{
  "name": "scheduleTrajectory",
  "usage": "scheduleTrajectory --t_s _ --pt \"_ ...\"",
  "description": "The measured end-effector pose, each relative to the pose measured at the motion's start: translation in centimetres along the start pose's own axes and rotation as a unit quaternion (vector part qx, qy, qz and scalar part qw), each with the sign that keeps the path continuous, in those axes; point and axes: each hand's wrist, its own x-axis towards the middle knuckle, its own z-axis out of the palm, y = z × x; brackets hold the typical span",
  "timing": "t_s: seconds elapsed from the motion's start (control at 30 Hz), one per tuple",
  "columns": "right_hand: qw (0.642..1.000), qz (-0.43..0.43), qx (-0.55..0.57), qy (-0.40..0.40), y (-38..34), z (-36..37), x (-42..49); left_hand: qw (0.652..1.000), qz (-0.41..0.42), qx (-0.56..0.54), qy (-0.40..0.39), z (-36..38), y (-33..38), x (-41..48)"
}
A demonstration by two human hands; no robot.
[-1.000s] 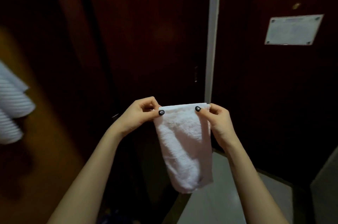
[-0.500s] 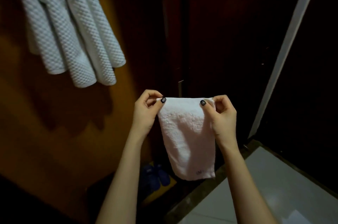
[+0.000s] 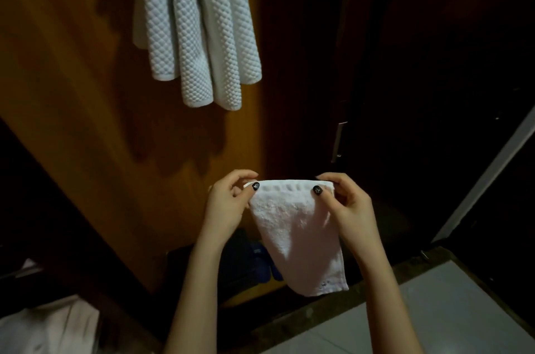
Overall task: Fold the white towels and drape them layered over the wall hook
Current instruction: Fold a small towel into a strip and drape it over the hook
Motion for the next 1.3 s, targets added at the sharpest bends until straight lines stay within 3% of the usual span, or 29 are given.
scheduleTrajectory --t_s 0.27,0.4,0.57,0.67,0.77,0.93,1.3 --pt "0.993 -0.014 -0.005 -0.118 0.0 1.1 -0.3 0.983 -0.05 0.001 -0.179 0.3 0.9 -1.9" --pt "0.99 -0.011 -0.015 -0.143 -0.1 1.0 -0.3 0.981 0.011 0.123 -0.15 0.3 0.6 -2.0" --pt "0.996 0.015 0.0 -0.093 -0.1 1.3 -0.4 0.978 0.063 0.132 -0.146 -0.4 0.4 -2.3" --pt "0.99 0.084 0.056 -0.097 -0.2 1.2 -0.2 0.974 0.089 0.147 -0.149 -1.0 0.5 -2.4" --pt "0.979 0.124 0.089 -0.134 -0.2 1.0 -0.3 0.979 0.101 0.11 -0.141 -1.6 0.5 -2.7" --pt "0.985 0.099 0.066 -0.128 -0.8 1.9 -0.8 0.985 0.102 0.035 -0.134 -2.0 1.2 -3.4" --pt "0.973 0.087 0.125 -0.171 -1.7 4.1 -1.0 0.984 0.115 -0.063 -0.124 -2.4 2.0 -4.1"
